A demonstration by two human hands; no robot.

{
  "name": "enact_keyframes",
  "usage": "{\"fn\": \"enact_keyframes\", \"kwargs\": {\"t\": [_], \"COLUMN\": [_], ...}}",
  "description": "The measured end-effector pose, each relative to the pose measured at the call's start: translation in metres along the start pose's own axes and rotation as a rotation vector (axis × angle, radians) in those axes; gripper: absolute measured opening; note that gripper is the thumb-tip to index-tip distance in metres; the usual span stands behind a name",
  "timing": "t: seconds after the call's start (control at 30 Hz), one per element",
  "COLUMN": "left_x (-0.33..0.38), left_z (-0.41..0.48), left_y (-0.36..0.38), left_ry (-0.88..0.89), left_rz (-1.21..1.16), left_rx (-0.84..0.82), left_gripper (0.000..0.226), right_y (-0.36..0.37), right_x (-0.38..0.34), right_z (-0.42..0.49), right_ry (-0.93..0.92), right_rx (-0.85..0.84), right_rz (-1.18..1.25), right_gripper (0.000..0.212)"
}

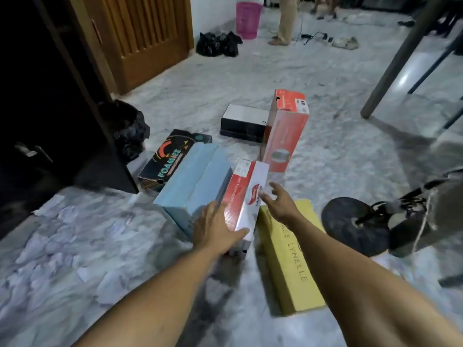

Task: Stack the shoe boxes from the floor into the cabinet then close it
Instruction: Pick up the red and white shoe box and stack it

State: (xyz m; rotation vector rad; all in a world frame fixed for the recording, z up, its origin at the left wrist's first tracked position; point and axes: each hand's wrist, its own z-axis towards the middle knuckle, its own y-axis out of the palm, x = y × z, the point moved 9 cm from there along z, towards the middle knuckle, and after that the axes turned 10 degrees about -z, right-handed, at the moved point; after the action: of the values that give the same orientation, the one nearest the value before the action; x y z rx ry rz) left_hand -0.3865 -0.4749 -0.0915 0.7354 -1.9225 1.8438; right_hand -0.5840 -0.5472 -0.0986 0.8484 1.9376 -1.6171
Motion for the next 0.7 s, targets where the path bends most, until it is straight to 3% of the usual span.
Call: {"fn": "enact_keyframes", "kwargs": {"t": [0.17,0.37,0.6,0.7], "left_x": [-0.02,-0.021,-0.064,-0.093], "left_z": [0.007,0.005,-0.041,-0.072], "left_y": [0.043,0.041,0.021,0.003], "left_ry": [-0.088,-0.055,-0.045,-0.026], "left_rz": [-0.119,-0.043,0.003,0.04], "left_rx": [-0.035,0.03,-0.103,-0.147], "left_gripper": [0.109,0.111,0.116,0.118], "right_y": [0.031,0.039,0.058,0.075], "right_x": [0.011,0.011,-0.004,-0.009], "right_z": [0.027,0.034,-0.029,-0.07], "right_ry": [-0.024,-0.009,-0.056,-0.12], "right_rx": [-0.038,-0.016,-0.043,-0.071], "right_rz": [0.068,-0.046,-0.132,-0.204], "right_gripper": [0.066,0.059,0.045,0.059]}}
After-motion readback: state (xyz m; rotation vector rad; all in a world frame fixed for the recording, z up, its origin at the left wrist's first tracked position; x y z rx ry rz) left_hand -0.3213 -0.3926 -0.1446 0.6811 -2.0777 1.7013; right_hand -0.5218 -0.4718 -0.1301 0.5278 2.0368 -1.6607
